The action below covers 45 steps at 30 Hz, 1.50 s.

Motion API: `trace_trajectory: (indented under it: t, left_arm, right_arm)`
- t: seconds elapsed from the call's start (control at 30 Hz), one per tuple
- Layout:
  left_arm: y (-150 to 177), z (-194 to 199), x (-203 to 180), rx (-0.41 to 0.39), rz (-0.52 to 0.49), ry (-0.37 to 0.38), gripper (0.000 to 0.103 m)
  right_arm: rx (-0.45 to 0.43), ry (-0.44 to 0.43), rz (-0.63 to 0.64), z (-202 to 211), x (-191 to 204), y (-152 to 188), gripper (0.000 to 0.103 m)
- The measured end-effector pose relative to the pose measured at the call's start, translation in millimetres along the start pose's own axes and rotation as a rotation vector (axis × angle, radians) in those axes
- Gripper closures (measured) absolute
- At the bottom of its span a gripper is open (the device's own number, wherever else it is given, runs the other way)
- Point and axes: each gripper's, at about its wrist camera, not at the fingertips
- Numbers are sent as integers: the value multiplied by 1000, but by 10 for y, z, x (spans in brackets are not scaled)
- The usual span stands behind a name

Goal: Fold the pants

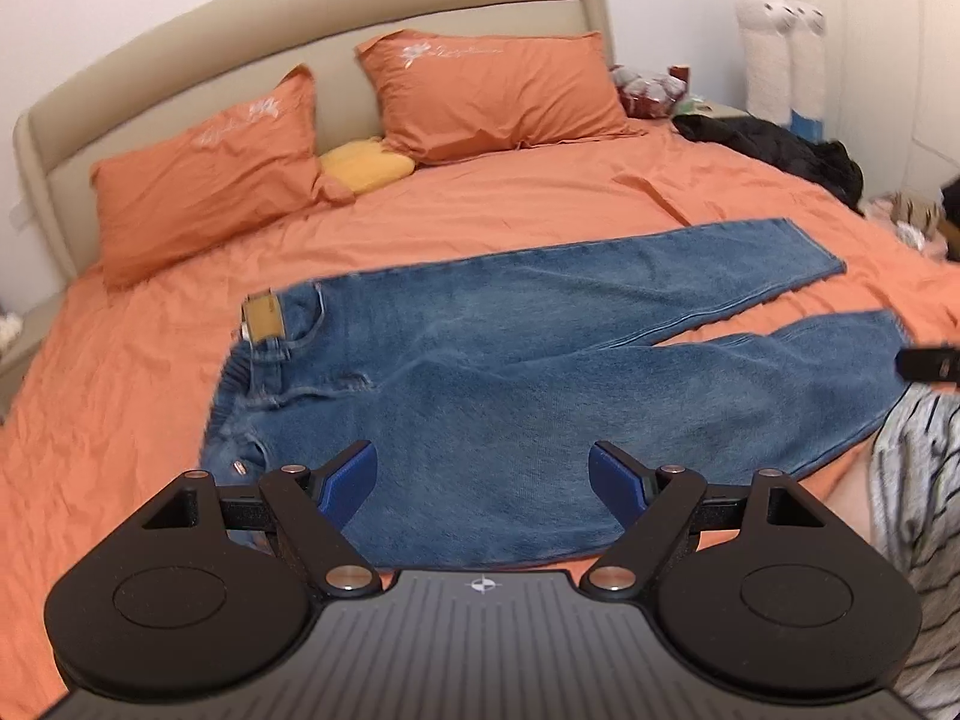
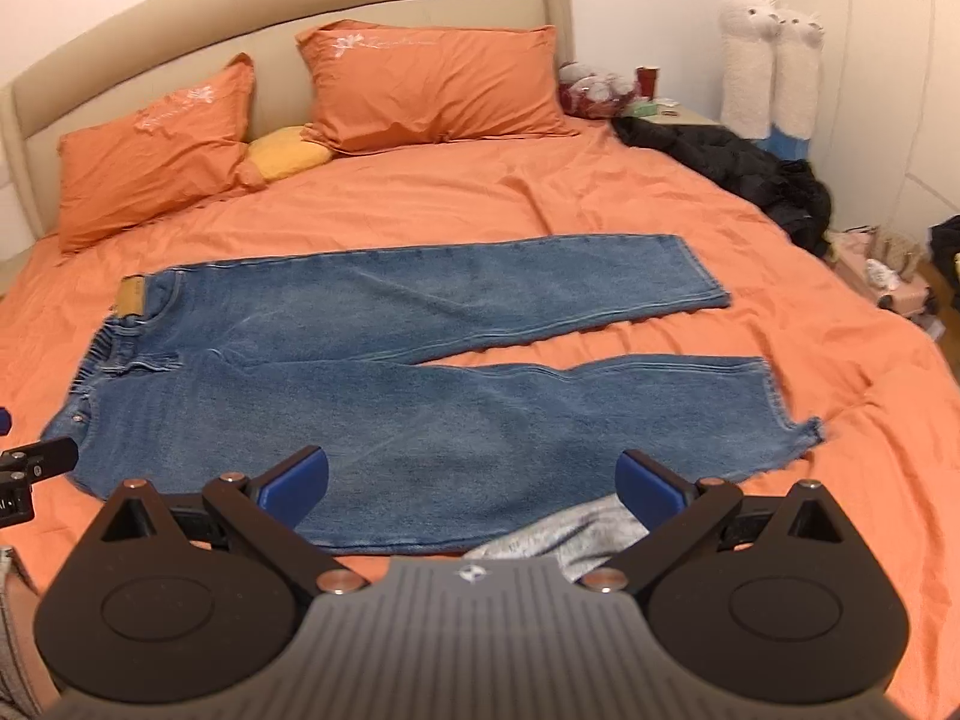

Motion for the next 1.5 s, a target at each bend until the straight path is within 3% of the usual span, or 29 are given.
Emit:
trace_trajectory:
  t: [0.13,0.23,0.3,0.43,0.57,0.8,0.87,0.97,1.03,1.17,1.27,1.5]
  left_arm:
    - [-99,-61,155,7,-123,-9,17]
    - [-137,-177,337,38,-191,16,26]
    - [-151,-286,489,69,-249,57,27]
    - [-97,-533,767,132,-422,51,27]
    - [62,-845,975,234,-575,50,27]
    - [489,-1465,1080,431,-795,69,27]
    - [608,-1640,1058,483,-844,76,27]
    - [775,-1856,1004,530,-904,102,27]
    - [857,-1983,969,559,-916,117,27]
    - [997,-2158,911,605,-981,130,27]
    - [1062,-2203,903,608,-1024,120,20]
    - [1083,-2378,945,592,-1025,56,0]
  right_arm:
    - [7,-53,5,-118,-257,-211,5]
    - [49,-66,39,-248,-465,-443,7]
    - [48,-54,100,-323,-595,-583,8]
    - [48,10,205,-560,-893,-817,24]
    - [111,-1,252,-935,-1233,-935,35]
    - [201,34,445,-1529,-1481,-676,46]
    - [258,35,491,-1663,-1547,-577,50]
    - [369,26,552,-1857,-1642,-434,64]
    - [426,19,619,-1950,-1675,-298,66]
    - [517,-47,734,-2053,-1684,-47,66]
    - [546,-93,784,-2069,-1676,53,66]
    - [520,-97,864,-2173,-1592,201,66]
Point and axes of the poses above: each gripper's, at about its wrist camera, not at the fingertips, and z roughly against the way its jaws point, x to its left, y to its underside, and after that the axes turned 4 degrees about y, right-handed
